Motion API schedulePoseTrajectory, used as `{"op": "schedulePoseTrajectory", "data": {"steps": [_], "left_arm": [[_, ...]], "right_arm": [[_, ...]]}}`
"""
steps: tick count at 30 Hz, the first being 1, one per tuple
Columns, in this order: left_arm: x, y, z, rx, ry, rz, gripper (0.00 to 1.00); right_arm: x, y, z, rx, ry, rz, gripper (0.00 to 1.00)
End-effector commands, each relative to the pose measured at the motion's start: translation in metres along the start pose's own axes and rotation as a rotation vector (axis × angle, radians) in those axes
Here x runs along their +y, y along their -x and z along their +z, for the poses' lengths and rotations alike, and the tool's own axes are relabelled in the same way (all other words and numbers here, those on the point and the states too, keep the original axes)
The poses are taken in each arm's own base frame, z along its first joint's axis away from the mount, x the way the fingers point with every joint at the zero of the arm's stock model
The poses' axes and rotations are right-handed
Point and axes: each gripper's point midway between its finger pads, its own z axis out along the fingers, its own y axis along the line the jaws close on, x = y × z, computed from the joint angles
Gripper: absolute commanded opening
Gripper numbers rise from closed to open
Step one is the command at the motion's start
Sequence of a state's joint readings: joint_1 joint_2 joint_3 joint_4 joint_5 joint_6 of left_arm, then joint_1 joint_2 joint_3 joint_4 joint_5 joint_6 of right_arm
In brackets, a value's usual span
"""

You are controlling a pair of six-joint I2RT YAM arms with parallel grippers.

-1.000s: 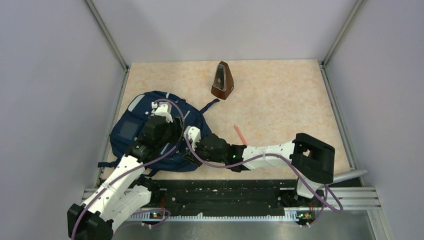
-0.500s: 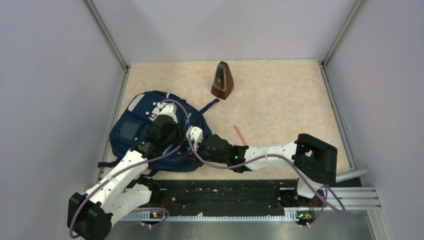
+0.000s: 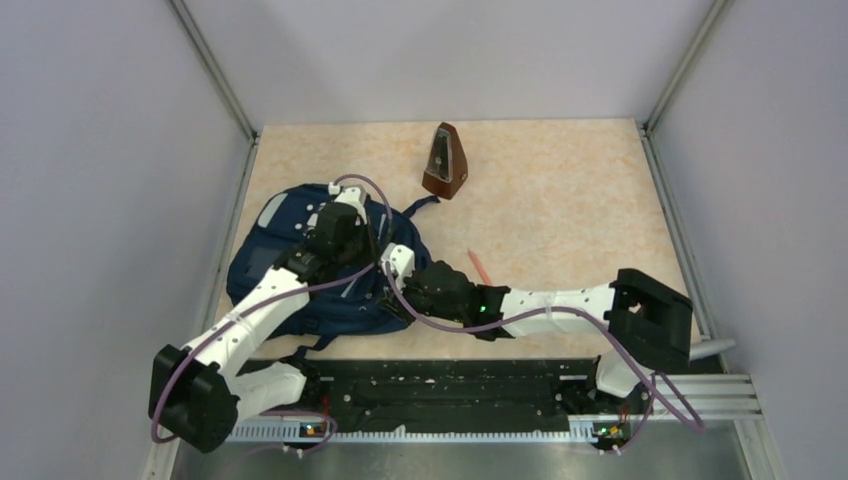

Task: Pack the student bag
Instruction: Unzip the student bag at the center of the board.

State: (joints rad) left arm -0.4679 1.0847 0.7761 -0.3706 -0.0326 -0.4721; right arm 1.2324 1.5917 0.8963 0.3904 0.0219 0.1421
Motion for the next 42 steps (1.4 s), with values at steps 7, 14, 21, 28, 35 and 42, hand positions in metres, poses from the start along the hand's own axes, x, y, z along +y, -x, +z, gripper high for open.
{"op": "schedulePoseTrajectory", "data": {"steps": [7, 14, 21, 28, 35, 42], "left_arm": [[-0.055, 0.072, -0.001, -0.137, -0.174, -0.063, 0.00], [-0.055, 0.083, -0.007, -0.164, -0.199, -0.097, 0.00], [-0.041, 0.093, -0.015, -0.185, -0.180, -0.094, 0.00], [-0.030, 0.095, -0.027, -0.183, -0.165, -0.062, 0.00], [-0.007, 0.085, -0.043, -0.163, -0.069, 0.101, 0.00], [0.010, 0.099, -0.065, -0.255, 0.024, 0.168, 0.00]], "right_arm": [[0.046, 0.046, -0.002, -0.141, 0.150, 0.024, 0.00], [0.057, 0.051, 0.028, -0.178, 0.144, 0.032, 0.00], [0.061, 0.055, 0.053, -0.191, 0.139, 0.014, 0.00], [0.065, 0.067, 0.055, -0.166, 0.153, -0.035, 0.35], [0.018, 0.109, -0.018, -0.165, -0.038, -0.069, 0.74], [-0.078, 0.085, -0.064, -0.024, -0.282, -0.052, 0.75]]}}
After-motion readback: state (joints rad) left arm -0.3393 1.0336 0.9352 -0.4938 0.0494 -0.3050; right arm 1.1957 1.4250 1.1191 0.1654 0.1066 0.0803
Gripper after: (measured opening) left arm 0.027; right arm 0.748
